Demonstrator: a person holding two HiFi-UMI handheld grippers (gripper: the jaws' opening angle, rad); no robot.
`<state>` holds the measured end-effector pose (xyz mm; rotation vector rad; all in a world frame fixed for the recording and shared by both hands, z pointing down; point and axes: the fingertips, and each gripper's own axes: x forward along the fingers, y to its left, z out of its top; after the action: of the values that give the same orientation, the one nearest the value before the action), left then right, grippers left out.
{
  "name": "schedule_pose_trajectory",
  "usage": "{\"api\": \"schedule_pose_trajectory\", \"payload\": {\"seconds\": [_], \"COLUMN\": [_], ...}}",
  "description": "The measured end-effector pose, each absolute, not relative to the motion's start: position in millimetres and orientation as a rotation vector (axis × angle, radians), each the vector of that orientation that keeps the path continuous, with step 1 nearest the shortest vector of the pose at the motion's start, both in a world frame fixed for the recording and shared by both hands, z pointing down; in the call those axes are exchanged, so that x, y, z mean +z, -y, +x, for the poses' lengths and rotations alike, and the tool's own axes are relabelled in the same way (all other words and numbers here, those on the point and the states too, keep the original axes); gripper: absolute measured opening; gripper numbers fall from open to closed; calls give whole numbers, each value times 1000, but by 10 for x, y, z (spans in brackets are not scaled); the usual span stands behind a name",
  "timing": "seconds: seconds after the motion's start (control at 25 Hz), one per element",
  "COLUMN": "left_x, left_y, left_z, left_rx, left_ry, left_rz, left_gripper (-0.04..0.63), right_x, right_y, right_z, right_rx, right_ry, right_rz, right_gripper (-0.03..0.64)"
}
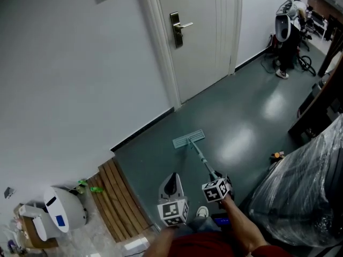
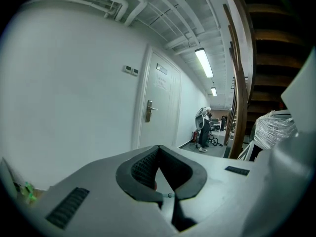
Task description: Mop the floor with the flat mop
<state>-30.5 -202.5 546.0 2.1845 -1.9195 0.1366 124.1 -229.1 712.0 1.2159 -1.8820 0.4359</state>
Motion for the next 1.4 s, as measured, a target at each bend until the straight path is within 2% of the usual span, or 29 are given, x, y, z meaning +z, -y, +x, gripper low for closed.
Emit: {"api": "schedule_pose_trajectory", "payload": {"seconds": [0.88,1.4], "left_x": [5142,5313], "left_y": [565,-421], "left_z": [-1061,-1242], "left_rx": [11,-33], "left_ry": [1957,1945], "left_rz": [2219,2164], "left_gripper": [14,14], "right_x": [7023,7037], "right_y": [916,-130], "right_z": [708,633], "right_rx": [385,383], "right_ry": [1805,1773], "right_rz": [1224,1223], "right_gripper": [117,117]}}
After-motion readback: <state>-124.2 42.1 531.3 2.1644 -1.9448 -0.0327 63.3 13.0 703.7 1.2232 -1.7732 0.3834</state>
